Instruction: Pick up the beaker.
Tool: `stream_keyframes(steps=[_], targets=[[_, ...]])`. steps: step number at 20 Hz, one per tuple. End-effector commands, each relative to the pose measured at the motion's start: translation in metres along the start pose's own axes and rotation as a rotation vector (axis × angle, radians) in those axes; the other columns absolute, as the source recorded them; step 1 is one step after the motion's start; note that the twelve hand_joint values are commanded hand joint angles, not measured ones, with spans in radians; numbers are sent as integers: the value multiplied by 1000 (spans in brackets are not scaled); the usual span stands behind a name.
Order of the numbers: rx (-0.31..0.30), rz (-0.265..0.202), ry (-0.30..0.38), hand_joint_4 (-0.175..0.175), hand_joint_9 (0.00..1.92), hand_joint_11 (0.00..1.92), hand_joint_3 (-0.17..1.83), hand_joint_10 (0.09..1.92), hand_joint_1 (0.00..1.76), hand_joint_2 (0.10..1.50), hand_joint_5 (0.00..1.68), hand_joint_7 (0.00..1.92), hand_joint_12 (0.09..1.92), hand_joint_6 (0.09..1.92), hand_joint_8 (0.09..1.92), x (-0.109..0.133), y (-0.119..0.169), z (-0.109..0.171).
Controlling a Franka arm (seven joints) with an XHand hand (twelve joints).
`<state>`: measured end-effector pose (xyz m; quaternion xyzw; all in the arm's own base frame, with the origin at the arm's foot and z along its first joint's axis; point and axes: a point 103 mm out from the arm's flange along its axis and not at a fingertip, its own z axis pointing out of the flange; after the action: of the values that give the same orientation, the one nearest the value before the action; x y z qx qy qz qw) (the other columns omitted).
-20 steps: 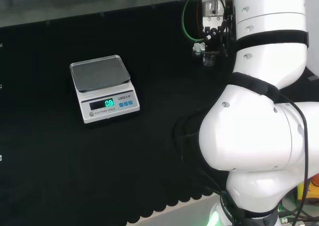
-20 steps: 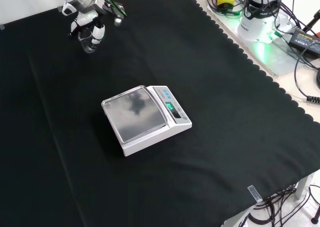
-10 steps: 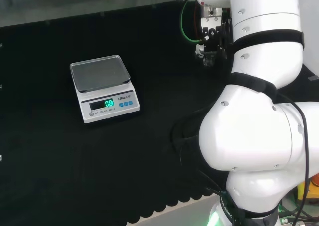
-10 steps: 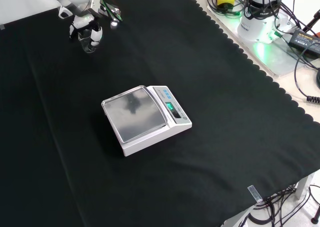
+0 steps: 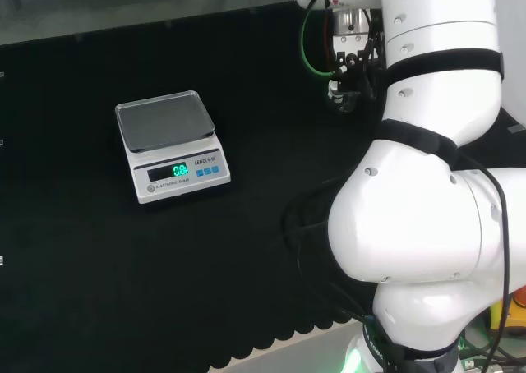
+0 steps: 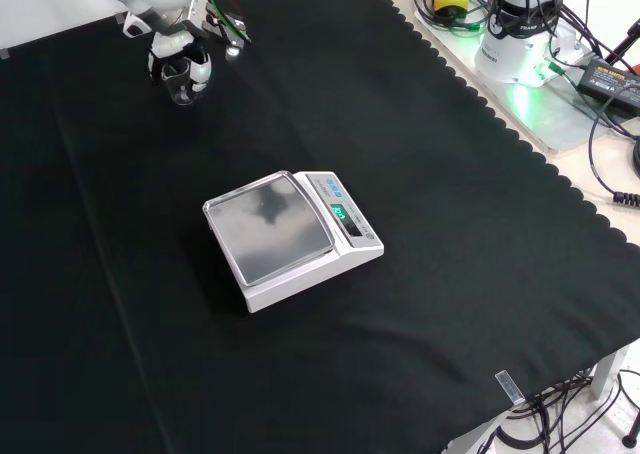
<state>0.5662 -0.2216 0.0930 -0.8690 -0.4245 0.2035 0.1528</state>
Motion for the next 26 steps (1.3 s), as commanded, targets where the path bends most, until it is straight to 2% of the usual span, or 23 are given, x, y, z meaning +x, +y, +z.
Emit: stream_keyframes(steps=[1,9,17,26], targets=[[-91,28,38,-164,1089,1319,579,288,1090,777,830,708,750,173,606,-1,-5,-7],[-92,25,30,-175,1303,1473,600,118,1119,779,934,849,635,335,568,6,-10,-16],[-53,14,-30,-175,1382,1532,601,94,1131,783,980,915,599,371,563,13,-12,-31],[-48,2,-86,-175,1430,1582,600,87,1138,784,1010,969,556,384,545,21,-30,-49]])
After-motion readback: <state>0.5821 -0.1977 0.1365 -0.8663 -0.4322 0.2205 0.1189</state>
